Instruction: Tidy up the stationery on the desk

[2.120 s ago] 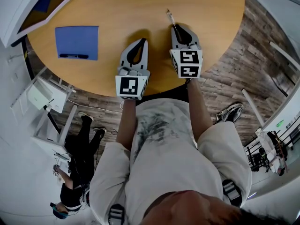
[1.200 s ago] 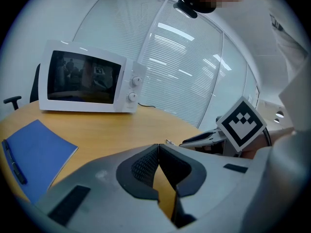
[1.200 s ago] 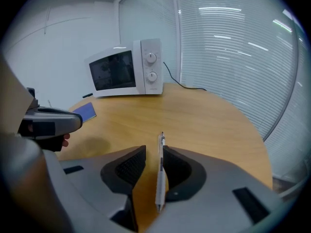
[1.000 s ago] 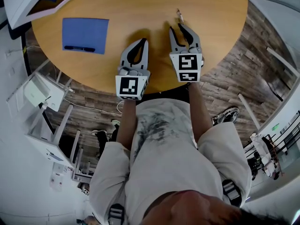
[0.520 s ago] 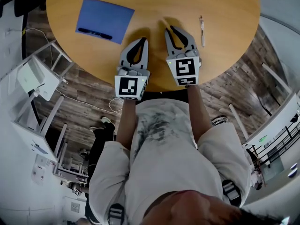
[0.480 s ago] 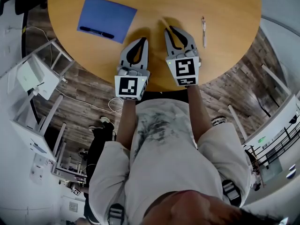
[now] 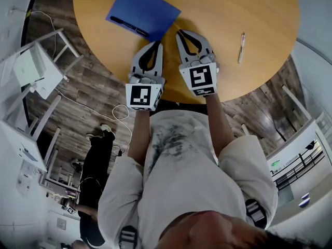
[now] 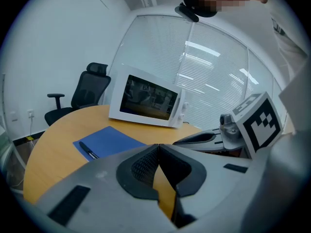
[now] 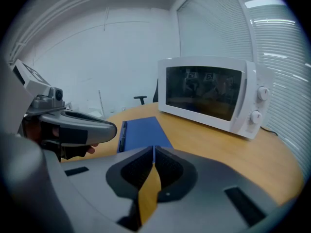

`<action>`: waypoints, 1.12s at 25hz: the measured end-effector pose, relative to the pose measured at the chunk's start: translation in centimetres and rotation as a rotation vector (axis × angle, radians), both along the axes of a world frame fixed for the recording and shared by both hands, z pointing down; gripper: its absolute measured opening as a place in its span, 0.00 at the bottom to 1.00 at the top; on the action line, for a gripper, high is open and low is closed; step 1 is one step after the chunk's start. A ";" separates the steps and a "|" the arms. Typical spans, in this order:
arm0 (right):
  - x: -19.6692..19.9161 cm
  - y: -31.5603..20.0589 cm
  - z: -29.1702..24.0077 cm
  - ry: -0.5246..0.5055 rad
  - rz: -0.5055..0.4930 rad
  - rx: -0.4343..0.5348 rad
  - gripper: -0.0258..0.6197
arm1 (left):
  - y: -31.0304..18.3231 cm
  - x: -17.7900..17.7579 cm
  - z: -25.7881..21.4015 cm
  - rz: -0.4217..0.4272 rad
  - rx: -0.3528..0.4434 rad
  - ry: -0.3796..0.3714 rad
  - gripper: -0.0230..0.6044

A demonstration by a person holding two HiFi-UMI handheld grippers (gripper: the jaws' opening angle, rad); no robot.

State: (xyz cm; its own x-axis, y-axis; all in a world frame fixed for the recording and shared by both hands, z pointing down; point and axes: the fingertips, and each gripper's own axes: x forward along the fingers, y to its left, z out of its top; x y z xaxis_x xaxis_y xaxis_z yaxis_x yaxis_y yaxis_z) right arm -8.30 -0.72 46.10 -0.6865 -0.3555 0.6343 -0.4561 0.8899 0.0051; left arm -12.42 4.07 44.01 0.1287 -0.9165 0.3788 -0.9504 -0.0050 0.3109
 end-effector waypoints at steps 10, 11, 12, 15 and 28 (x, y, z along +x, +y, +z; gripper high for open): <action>-7.1 1.9 0.7 -0.012 -0.151 -0.007 0.15 | 1.6 -5.3 0.9 -0.092 -0.013 0.011 0.05; -7.7 2.1 0.9 -0.013 -0.163 -0.009 0.15 | 1.8 -5.7 1.0 -0.100 -0.016 0.015 0.05; -8.1 2.2 1.0 -0.013 -0.173 -0.013 0.15 | 1.9 -6.1 1.1 -0.107 -0.020 0.018 0.05; -9.3 2.8 1.3 -0.004 -0.204 -0.025 0.15 | 2.2 -7.2 1.2 -0.124 -0.026 0.012 0.05; -12.2 5.1 4.1 0.034 -0.299 -0.056 0.24 | 4.3 -10.3 2.5 -0.185 -0.056 0.013 0.05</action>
